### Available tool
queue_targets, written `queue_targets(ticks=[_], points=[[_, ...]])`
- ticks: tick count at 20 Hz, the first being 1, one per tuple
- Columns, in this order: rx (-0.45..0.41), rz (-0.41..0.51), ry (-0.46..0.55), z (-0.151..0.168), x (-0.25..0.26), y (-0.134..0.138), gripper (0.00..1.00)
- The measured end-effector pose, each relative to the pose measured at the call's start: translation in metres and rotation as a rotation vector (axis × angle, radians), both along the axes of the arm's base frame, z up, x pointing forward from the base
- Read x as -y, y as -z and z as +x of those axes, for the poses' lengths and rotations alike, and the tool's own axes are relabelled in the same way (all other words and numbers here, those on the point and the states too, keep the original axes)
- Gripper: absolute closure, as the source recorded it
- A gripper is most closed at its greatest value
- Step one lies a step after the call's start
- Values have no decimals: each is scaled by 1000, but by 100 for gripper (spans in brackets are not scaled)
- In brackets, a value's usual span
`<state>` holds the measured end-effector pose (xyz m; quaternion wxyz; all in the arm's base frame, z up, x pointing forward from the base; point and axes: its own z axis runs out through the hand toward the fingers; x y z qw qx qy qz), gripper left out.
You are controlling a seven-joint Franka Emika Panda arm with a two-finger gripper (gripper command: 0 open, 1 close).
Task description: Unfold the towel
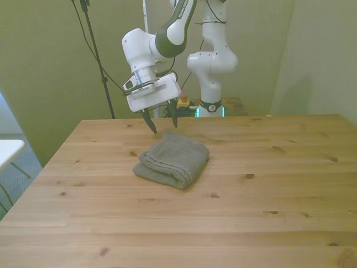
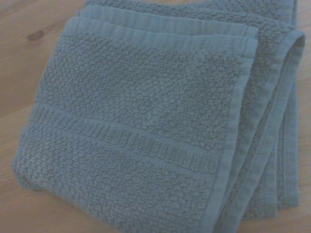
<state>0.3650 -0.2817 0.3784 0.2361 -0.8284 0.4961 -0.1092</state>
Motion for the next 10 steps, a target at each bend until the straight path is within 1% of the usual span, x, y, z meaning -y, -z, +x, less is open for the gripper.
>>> queue_targets(ticks=[5,7,10], points=[[100,20,-33,1,2,9,0],[118,33,-44,2,0,16,0],[124,53,-52,5,-6,28,0]])
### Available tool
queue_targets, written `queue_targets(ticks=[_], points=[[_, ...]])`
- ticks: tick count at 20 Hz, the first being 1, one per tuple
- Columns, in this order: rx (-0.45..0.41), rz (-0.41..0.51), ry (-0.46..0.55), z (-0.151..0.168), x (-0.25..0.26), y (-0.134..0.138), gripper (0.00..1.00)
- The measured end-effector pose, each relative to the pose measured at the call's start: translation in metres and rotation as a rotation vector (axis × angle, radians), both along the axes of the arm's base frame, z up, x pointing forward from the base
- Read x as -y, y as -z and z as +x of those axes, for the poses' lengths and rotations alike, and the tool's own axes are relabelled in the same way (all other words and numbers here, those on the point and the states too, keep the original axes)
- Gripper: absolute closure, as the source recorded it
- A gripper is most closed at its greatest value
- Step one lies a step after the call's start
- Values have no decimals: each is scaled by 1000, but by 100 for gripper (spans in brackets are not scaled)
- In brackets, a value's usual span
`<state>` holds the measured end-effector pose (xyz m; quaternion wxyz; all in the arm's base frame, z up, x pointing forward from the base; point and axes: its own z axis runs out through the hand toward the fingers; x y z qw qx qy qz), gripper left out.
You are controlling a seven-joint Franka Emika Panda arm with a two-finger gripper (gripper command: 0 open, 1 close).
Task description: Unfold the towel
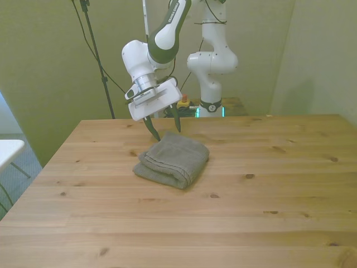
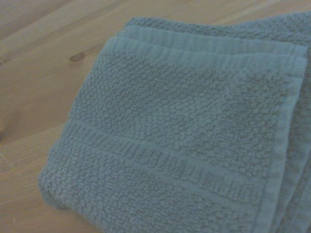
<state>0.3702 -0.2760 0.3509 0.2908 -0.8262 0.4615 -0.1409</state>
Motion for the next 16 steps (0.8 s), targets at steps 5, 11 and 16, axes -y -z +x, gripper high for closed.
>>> queue_targets(ticks=[5,11,16], points=[[27,26,4,4,-5,9,0],[15,33,-25,15,-20,17,0],[16,35,-25,16,-22,18,100]])
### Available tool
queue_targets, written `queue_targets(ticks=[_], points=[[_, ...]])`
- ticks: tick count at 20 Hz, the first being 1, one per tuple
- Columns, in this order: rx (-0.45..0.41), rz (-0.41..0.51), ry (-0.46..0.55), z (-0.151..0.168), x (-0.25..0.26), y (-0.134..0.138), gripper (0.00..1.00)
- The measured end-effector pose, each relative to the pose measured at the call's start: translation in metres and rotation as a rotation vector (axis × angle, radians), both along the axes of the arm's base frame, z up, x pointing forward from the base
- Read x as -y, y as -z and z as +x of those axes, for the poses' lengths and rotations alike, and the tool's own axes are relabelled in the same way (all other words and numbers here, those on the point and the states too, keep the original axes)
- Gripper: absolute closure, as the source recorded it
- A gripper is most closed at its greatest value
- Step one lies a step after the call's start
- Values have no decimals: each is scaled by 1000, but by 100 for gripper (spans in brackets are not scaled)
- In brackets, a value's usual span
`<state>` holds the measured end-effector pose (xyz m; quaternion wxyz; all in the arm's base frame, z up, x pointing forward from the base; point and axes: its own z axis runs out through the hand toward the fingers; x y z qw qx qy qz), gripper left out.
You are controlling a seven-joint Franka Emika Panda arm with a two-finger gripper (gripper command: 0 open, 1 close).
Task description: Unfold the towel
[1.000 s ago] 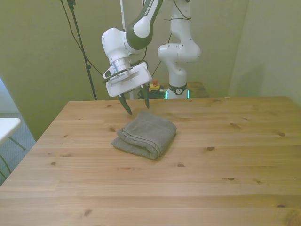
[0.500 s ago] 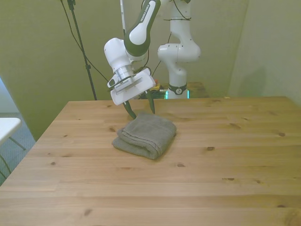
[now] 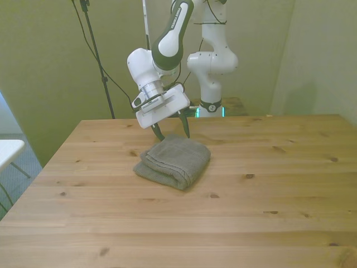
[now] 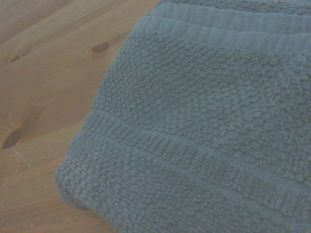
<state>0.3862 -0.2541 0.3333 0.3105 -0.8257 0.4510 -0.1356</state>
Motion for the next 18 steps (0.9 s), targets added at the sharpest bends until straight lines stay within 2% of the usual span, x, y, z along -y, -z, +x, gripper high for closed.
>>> queue_targets(ticks=[18], points=[[-13,5,6,-1,2,6,100]])
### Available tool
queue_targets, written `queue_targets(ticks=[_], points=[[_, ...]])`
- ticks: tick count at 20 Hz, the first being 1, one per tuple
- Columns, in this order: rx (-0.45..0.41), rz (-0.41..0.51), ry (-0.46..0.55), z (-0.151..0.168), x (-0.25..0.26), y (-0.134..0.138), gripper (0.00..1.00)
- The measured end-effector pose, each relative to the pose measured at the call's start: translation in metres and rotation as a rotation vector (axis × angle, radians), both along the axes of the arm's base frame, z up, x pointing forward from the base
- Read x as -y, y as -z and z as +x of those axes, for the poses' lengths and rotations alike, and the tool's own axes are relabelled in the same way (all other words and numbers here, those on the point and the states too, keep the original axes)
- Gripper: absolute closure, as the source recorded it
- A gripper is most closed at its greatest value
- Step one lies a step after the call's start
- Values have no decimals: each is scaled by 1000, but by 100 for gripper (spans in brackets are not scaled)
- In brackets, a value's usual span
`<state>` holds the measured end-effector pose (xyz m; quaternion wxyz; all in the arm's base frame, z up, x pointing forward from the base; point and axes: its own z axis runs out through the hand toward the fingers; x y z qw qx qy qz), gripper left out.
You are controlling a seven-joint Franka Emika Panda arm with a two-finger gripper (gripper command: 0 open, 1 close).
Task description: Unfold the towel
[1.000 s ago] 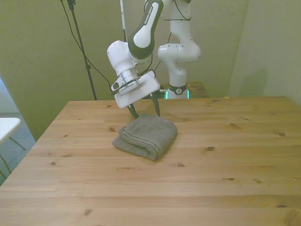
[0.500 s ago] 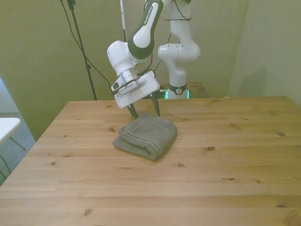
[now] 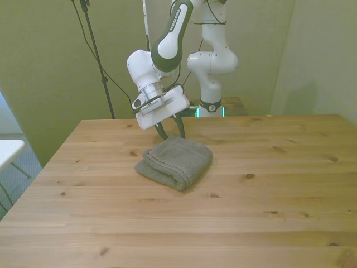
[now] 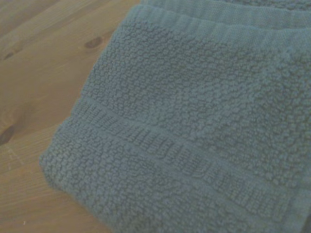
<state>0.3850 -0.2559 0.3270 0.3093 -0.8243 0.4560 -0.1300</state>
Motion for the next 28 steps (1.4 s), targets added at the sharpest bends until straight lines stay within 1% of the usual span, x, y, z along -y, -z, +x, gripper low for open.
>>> queue_targets(ticks=[14,22,25,28], points=[[7,-1,6,-1,3,-3,100],[54,-36,-5,1,6,-31,100],[65,-50,-5,8,7,-45,100],[76,-64,-13,22,2,-62,100]])
